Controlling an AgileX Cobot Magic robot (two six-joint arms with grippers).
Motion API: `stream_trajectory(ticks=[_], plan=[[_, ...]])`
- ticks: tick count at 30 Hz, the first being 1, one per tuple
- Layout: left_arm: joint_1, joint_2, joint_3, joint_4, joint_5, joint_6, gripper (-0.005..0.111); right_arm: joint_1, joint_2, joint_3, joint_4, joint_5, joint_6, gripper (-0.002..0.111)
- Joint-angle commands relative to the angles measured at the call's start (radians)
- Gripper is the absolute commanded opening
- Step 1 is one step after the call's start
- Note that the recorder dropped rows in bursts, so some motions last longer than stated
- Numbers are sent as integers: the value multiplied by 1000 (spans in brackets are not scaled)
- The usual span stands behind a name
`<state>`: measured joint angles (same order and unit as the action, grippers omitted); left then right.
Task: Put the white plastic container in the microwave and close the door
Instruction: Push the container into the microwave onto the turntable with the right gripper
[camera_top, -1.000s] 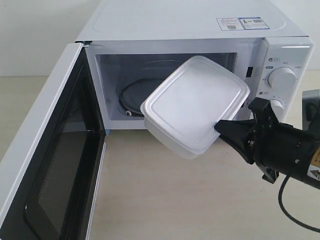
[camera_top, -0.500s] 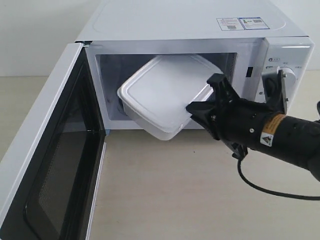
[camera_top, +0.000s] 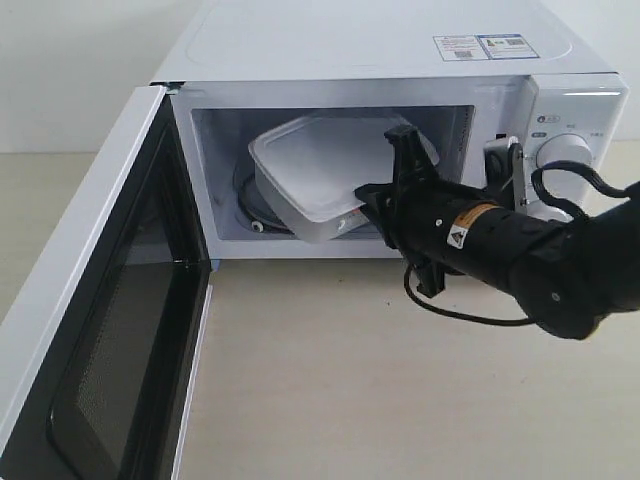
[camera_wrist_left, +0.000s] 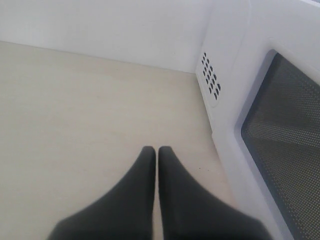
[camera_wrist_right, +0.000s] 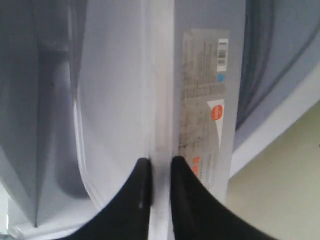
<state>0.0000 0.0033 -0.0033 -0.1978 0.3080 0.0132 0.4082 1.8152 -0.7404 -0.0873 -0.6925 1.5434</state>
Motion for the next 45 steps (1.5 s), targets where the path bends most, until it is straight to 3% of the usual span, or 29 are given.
stream_trajectory(ticks=[1,9,11,15,17,19,25,32,35,41,45], plan=[[0,-3,3,-4,-2,-5,4,7,30,-104,21,85,-17,0],[0,-3,3,-4,-2,-5,4,10,104,-221,38,141,-30,2],[0,-3,3,-4,-2,-5,4,10,121,-227,48,141,-35,11],[0,-3,3,-4,-2,-5,4,10,145,-229,48,129,-35,42],[0,-3,3,-4,-2,-5,4,10,146,-229,48,129,-35,46],[0,-3,3,-4,-2,-5,4,10,144,-229,19,129,-35,41],[0,-3,3,-4,-2,-5,4,8,60,-179,-218,144,-124,0],[0,-3,3,-4,-2,-5,4,11,13,-117,-539,168,-286,0],[0,-3,3,-4,-2,-5,4,33,30,-119,-493,181,-461,0],[0,-3,3,-4,-2,-5,4,70,84,-122,-63,146,-924,0],[0,-3,3,-4,-2,-5,4,71,145,-179,44,148,-999,0]])
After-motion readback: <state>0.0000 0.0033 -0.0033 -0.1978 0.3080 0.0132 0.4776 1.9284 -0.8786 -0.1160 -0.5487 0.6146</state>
